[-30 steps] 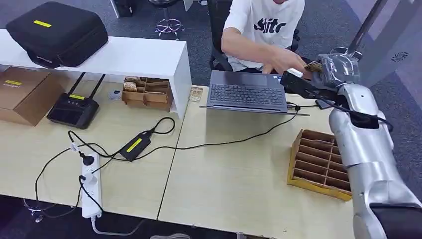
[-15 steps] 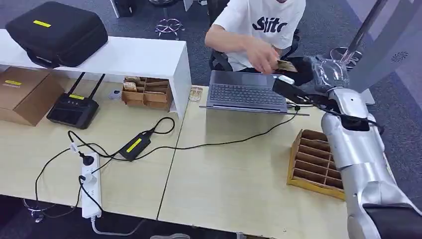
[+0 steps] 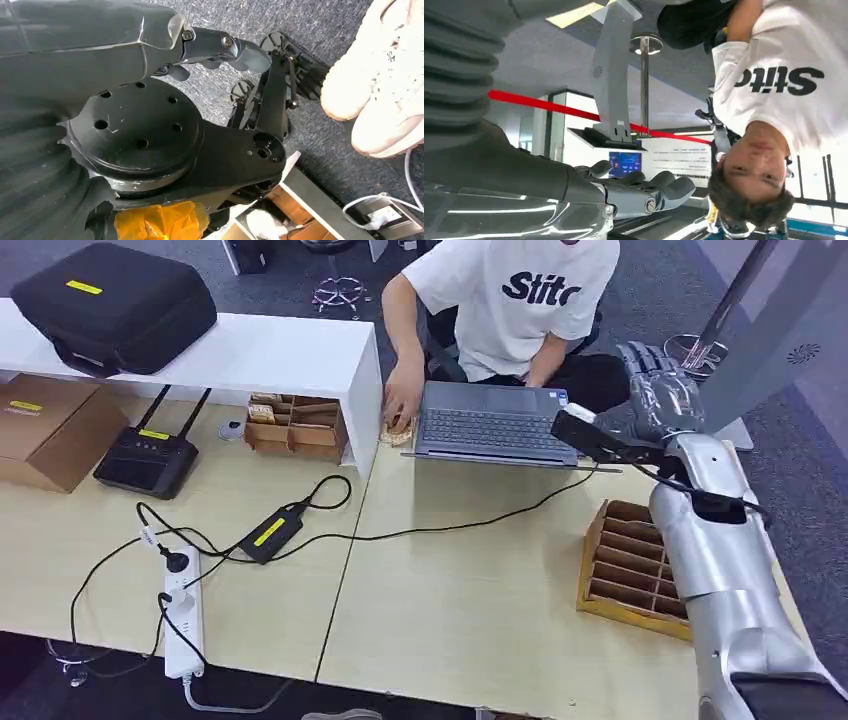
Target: Pass the card to the sensor for recognition and then transmit it.
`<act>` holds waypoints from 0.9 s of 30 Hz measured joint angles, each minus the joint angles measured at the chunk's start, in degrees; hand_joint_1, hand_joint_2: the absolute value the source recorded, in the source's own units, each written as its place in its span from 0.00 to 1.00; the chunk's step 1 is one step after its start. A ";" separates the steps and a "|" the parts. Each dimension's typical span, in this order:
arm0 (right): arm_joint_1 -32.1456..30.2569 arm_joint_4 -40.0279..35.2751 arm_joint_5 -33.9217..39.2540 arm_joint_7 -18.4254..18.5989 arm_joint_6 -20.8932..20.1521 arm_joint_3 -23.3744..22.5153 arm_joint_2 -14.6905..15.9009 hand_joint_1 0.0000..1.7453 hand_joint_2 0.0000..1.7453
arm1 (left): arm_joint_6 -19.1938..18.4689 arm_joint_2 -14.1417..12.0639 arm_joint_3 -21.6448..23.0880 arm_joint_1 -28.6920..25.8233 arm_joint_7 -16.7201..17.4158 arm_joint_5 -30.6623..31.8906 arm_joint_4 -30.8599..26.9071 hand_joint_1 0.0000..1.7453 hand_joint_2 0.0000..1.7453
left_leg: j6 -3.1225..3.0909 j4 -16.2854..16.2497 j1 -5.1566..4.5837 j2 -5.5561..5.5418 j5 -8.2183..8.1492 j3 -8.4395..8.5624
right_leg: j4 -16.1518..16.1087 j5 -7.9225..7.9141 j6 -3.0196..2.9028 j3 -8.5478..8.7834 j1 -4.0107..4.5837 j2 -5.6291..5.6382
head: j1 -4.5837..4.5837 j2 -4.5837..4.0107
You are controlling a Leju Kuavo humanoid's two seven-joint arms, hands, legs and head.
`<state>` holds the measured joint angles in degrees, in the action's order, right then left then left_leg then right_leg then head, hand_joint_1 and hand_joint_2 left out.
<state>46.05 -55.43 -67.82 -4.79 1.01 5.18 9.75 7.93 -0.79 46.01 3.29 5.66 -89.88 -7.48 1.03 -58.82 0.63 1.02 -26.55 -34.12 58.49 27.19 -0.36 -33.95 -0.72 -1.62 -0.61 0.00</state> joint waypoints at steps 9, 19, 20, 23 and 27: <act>-2.61 -3.98 1.66 -0.61 0.22 -1.51 1.11 0.00 0.00 | 0.13 0.02 0.00 0.00 -0.04 -0.07 0.00 0.00 1.00 | 0.01 0.00 0.01 0.01 0.00 0.02 | 0.00 0.00 0.00 -0.01 0.00 0.01 | -0.02 0.00; -19.57 -24.20 51.80 -10.79 -13.88 -16.03 1.35 0.00 1.00 | 1.29 1.14 -0.89 -0.32 -1.38 -0.07 0.00 0.00 1.00 | -0.12 0.00 -0.01 -0.22 -0.13 -0.11 | -0.10 0.12 0.15 0.00 0.00 -0.20 | 0.00 0.00; -21.63 -26.15 58.78 -11.49 -16.19 -18.48 1.16 0.00 1.00 | 1.38 1.33 -1.14 -0.42 -1.53 -0.07 0.00 0.00 1.00 | -0.15 -0.01 -0.01 -0.27 -0.15 -0.10 | -0.13 0.13 0.17 0.02 0.00 -0.25 | -0.02 0.00; -27.97 -31.21 72.12 -12.68 -21.10 -25.73 0.52 0.00 1.00 | 1.68 1.77 -2.03 -0.94 -2.19 -0.09 0.00 0.00 1.00 | -0.16 -0.01 -0.01 -0.35 -0.19 -0.12 | -0.16 0.19 0.20 0.05 0.00 -0.34 | -0.04 0.00; -34.71 -35.97 79.20 -13.33 -25.24 -33.54 -0.37 0.00 1.00 | 1.70 2.21 -2.80 -1.35 -2.54 -0.09 0.00 0.00 1.00 | -0.22 0.00 -0.02 -0.24 -0.28 -0.15 | -0.18 0.20 0.20 -0.01 -0.02 -0.26 | -0.02 0.00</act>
<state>11.34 -91.40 11.38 -18.12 -24.24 -28.36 9.38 9.64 1.42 43.21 1.93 3.12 -89.96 -7.48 0.81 -58.82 0.60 0.78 -26.83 -34.26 58.31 27.38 -0.16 -33.95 -0.74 -1.87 -0.63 0.00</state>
